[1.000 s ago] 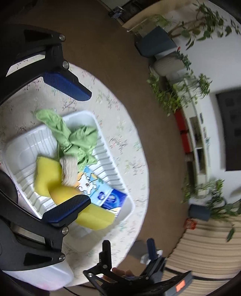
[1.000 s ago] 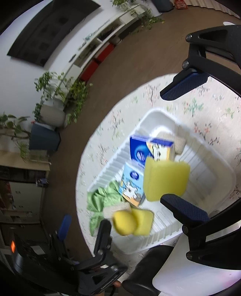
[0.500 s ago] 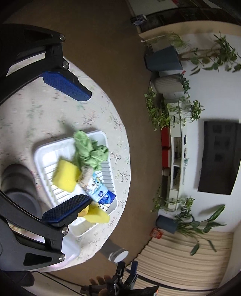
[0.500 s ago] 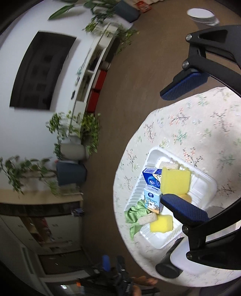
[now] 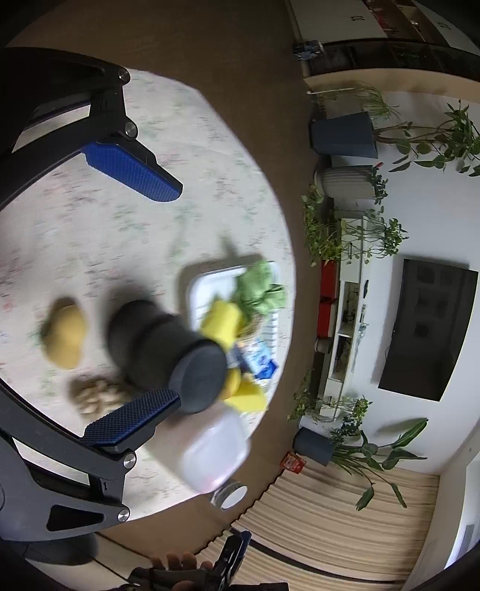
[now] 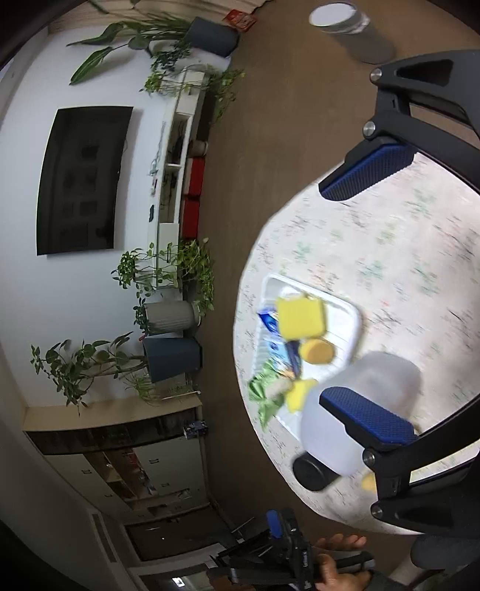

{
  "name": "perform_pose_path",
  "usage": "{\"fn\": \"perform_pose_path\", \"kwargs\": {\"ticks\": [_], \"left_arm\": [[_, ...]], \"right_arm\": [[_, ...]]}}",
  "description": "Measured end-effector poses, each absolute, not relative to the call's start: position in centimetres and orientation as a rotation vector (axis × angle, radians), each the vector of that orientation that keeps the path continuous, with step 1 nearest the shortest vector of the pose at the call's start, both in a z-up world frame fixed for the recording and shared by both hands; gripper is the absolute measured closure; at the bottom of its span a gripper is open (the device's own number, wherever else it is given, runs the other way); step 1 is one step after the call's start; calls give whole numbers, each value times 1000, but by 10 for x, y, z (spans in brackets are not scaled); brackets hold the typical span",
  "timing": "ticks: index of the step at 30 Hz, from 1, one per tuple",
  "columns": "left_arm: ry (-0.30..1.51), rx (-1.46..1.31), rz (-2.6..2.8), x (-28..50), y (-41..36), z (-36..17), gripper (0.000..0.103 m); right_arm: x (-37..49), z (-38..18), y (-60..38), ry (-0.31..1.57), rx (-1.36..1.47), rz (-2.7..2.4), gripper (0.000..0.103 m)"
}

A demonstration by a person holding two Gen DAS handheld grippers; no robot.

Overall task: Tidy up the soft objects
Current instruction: 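Bring both tools back over the remaining objects on the table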

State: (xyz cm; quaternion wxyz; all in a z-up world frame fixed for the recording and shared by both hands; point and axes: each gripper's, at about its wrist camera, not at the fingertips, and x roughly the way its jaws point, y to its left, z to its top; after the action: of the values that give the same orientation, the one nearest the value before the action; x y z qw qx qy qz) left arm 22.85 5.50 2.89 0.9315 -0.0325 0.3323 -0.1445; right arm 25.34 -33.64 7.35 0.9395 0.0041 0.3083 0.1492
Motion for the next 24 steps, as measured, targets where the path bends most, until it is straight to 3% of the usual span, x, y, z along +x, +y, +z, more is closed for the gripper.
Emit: {"fn": "perform_pose_path", "kwargs": {"ticks": [14, 24], "left_arm": [[791, -183, -342, 137, 37, -30, 0], [859, -253, -324, 110, 17, -54, 0]], "right_arm": [[144, -4, -271, 718, 118, 341, 0], [106, -44, -207, 796, 46, 398, 0]]}}
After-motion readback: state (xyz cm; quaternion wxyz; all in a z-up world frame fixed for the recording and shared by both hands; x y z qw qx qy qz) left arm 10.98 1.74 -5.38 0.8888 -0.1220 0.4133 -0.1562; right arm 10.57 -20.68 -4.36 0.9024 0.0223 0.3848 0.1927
